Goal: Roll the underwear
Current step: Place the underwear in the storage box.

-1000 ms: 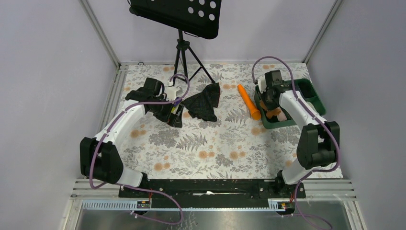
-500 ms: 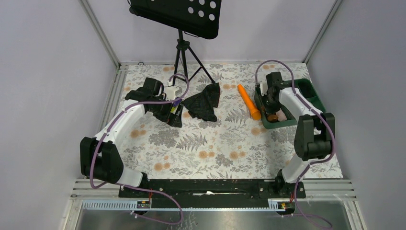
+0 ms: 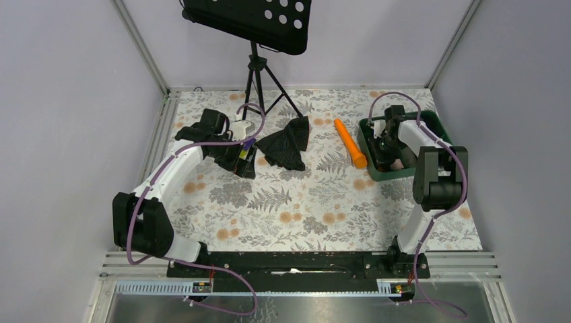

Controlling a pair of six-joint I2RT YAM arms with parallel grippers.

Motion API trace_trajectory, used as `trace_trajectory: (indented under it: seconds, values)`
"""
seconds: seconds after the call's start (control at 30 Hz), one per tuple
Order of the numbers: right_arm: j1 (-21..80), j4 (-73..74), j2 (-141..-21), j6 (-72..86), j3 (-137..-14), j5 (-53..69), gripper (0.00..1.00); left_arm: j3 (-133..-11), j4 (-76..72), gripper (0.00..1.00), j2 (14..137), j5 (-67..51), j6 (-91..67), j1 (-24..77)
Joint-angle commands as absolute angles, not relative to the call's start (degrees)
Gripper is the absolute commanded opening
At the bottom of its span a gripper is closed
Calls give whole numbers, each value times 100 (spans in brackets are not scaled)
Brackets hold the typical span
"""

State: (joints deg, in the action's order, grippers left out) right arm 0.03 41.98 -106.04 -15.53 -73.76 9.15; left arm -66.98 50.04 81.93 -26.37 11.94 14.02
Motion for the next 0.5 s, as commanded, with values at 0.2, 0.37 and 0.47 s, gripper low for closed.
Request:
trace_trajectory:
  seconds: [0.2,0.37,0.47]
  values:
    - [37,4324,-9246,-1096,-7309,1450,57,-6847,4834,99,8068,-2589,1147,1264]
    - [-167,3789,-8255,-930,-7039,1353,85,-6818,4459,99,7695,-2127,1029,1143]
    - [-167,3033,-7621,-815,-6606,1217,99,-6750,4031,99,7393,-1522,801,1075]
